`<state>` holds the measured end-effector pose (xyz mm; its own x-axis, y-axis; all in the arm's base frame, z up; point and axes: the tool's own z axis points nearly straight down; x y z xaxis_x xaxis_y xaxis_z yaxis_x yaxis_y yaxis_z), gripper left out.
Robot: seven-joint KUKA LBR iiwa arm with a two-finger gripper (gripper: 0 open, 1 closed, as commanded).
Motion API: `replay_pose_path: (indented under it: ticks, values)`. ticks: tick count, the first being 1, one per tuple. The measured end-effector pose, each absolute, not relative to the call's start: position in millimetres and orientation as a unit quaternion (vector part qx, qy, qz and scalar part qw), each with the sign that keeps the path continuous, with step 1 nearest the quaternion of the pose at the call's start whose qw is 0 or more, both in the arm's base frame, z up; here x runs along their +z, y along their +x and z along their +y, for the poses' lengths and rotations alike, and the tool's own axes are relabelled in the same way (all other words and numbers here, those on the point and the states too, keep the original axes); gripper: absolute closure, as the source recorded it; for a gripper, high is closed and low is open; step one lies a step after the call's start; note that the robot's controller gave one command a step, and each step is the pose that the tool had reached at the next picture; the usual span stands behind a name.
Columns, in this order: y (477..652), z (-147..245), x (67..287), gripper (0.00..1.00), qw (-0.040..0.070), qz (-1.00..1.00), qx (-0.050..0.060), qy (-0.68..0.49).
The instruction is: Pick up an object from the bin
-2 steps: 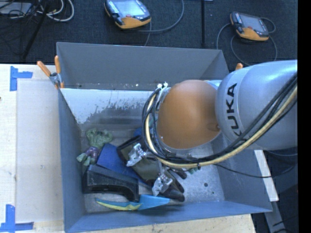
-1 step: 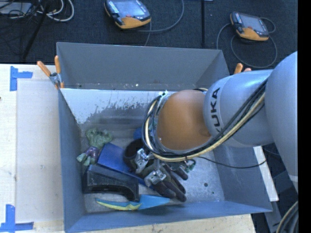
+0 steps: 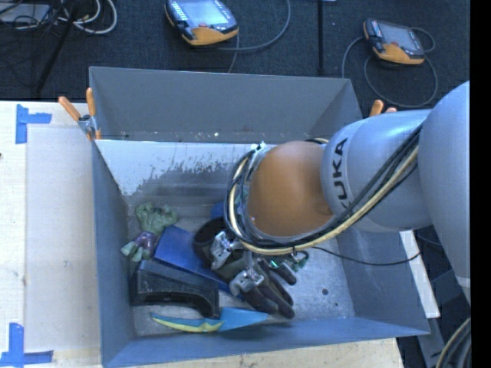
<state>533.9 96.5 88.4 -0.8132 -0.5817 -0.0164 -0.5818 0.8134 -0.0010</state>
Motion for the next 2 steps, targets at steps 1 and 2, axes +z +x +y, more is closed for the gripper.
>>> replay_pose_path:
  ticks: [1, 2]
  values:
    - [533.8, 96.4, 87.9, 1.00, 0.009, 0.952, 0.002, -0.305]
    - [533.8, 96.3, 87.8, 1.00, 0.009, 0.953, 0.002, -0.304]
